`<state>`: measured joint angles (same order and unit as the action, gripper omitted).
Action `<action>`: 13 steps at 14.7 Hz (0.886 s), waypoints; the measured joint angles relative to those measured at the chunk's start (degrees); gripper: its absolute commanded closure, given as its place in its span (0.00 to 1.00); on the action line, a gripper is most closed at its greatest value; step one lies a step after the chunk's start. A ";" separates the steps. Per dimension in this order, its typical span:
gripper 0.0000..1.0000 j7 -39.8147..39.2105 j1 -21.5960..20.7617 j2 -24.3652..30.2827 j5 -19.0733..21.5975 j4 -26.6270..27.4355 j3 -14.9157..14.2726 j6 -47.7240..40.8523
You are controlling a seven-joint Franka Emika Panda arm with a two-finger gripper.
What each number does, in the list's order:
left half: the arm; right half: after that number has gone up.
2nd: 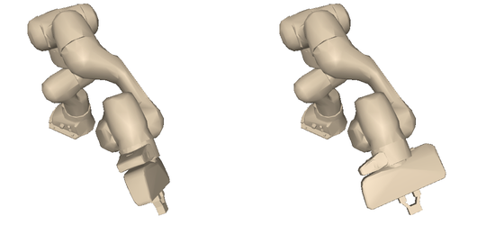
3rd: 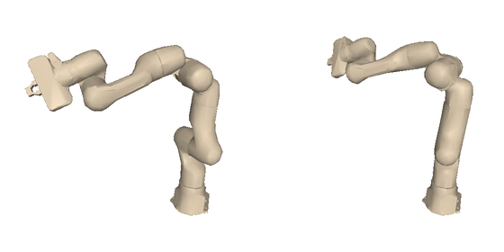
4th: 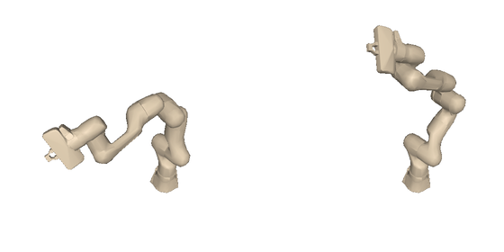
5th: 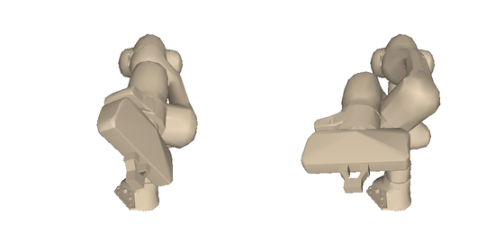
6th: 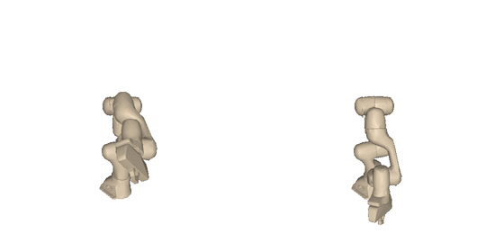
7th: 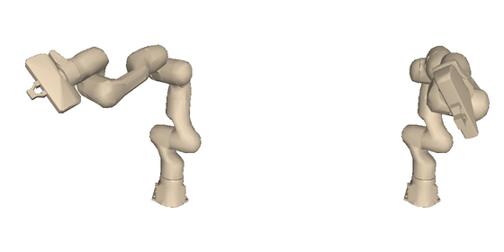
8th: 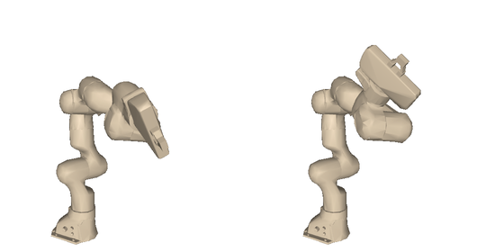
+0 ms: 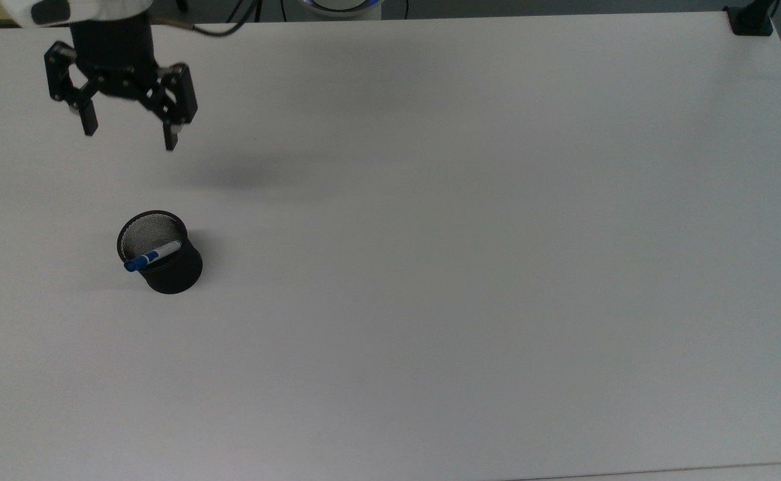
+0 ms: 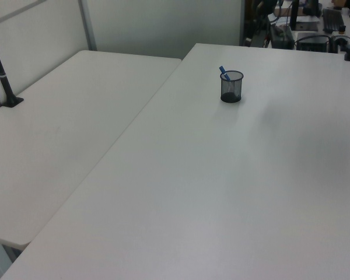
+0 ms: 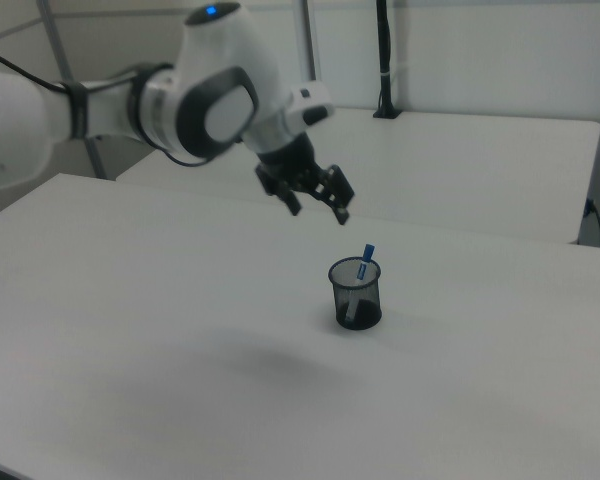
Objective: Remove the marker
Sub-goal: 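Move the gripper over the black mesh cup toward the blue marker, then lower the gripper and close it on the blue-capped marker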
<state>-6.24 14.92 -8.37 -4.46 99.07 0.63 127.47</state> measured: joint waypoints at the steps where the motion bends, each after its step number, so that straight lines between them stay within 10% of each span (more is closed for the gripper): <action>1: 0.00 3.15 0.38 -1.92 -0.01 0.46 -0.02 4.33; 7: 0.04 13.38 0.98 -14.31 -0.01 1.17 -0.20 27.83; 13: 0.61 15.10 0.88 -17.67 0.01 0.85 -0.22 34.37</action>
<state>8.86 15.80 -26.03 -4.46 99.92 0.40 161.84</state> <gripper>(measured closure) 0.225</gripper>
